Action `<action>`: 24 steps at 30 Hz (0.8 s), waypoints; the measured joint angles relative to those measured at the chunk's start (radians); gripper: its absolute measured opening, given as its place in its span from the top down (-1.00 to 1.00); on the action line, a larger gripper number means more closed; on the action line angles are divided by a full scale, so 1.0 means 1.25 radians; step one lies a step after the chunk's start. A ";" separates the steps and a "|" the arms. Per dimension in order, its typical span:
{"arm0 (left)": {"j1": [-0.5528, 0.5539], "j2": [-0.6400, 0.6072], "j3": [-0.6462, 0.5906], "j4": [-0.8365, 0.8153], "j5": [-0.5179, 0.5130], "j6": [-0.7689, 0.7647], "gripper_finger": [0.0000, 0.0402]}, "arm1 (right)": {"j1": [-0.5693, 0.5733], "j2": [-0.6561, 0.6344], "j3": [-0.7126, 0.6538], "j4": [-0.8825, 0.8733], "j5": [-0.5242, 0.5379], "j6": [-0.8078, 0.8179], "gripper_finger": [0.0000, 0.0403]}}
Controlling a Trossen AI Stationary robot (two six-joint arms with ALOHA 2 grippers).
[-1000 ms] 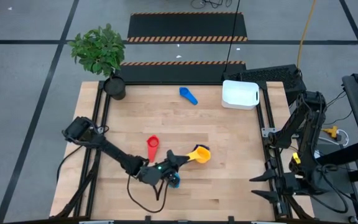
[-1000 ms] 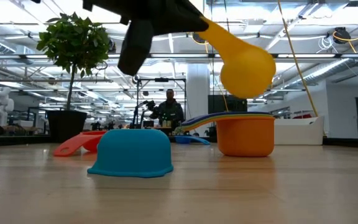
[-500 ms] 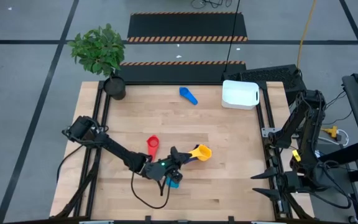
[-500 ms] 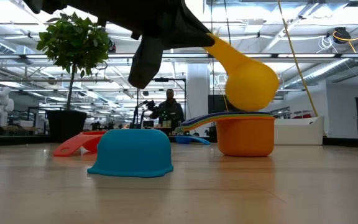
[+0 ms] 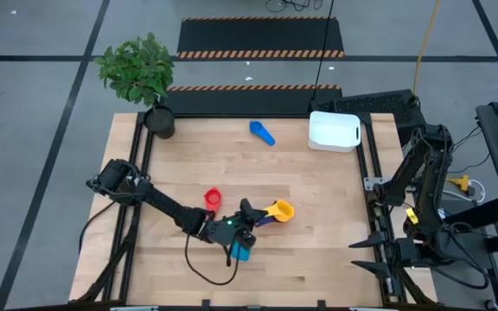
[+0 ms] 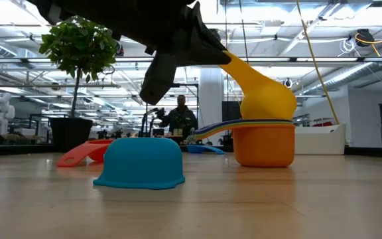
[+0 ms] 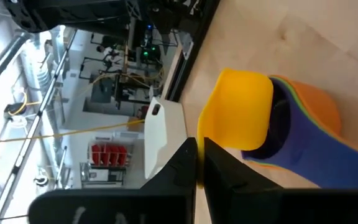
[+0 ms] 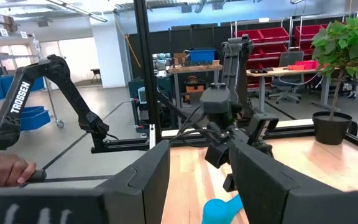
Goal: Nest measuring cups in basket
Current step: Stack the yellow measuring cup on top of the violet measuring cup
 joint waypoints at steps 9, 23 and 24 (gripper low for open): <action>0.000 0.000 0.000 -0.044 0.000 -0.078 0.90 | 0.000 0.000 0.000 0.000 0.000 0.006 0.20; -0.001 -0.008 0.000 -0.098 -0.002 -0.287 -0.05 | 0.001 0.000 0.000 0.000 -0.001 0.009 0.20; -0.003 -0.019 0.000 -0.127 -0.004 -0.327 -0.12 | 0.001 0.000 0.000 0.000 -0.001 0.008 0.20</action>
